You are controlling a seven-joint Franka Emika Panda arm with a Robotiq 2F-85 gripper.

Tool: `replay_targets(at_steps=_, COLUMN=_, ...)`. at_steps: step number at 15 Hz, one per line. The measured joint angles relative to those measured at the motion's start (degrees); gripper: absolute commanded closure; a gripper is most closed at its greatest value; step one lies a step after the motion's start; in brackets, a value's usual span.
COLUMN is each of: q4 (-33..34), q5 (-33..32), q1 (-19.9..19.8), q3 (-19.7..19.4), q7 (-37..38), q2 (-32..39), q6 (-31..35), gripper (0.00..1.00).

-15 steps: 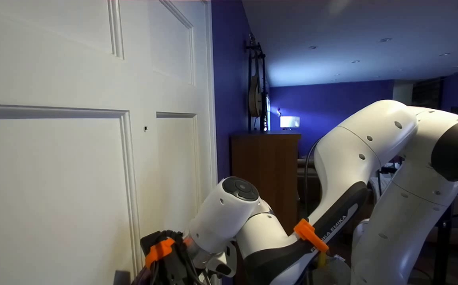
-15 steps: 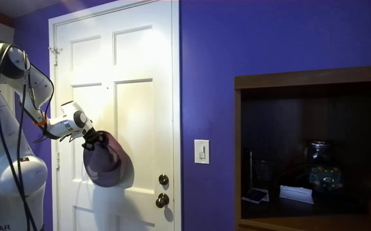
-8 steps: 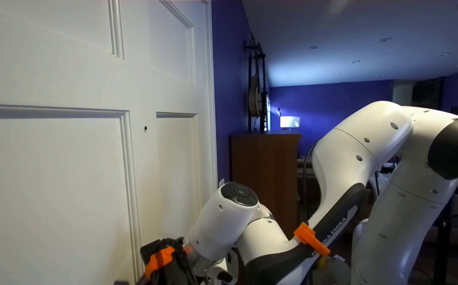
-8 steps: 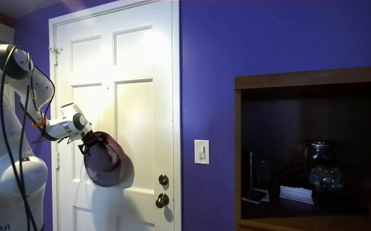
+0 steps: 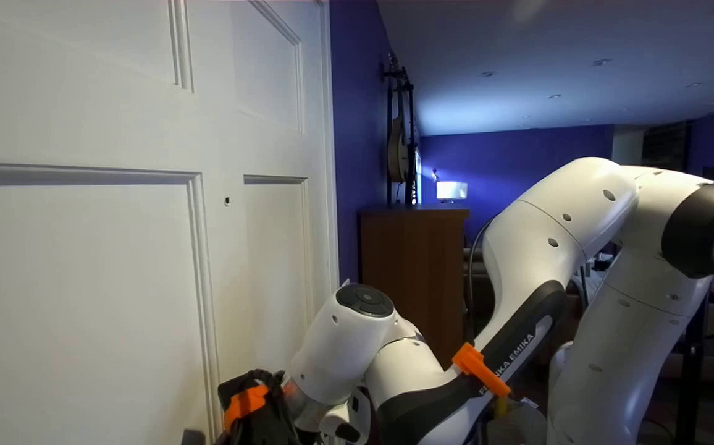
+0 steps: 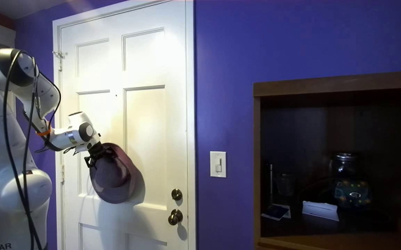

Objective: Remove the hat from on top of the cabinet and hang it on the door

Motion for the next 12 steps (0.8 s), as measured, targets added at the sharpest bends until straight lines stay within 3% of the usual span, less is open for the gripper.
replay_targets(at_steps=12, q4=1.8, q5=1.9, q1=8.9, q3=-8.8, q7=-0.2, q2=1.7, q6=-9.2, gripper=0.00)
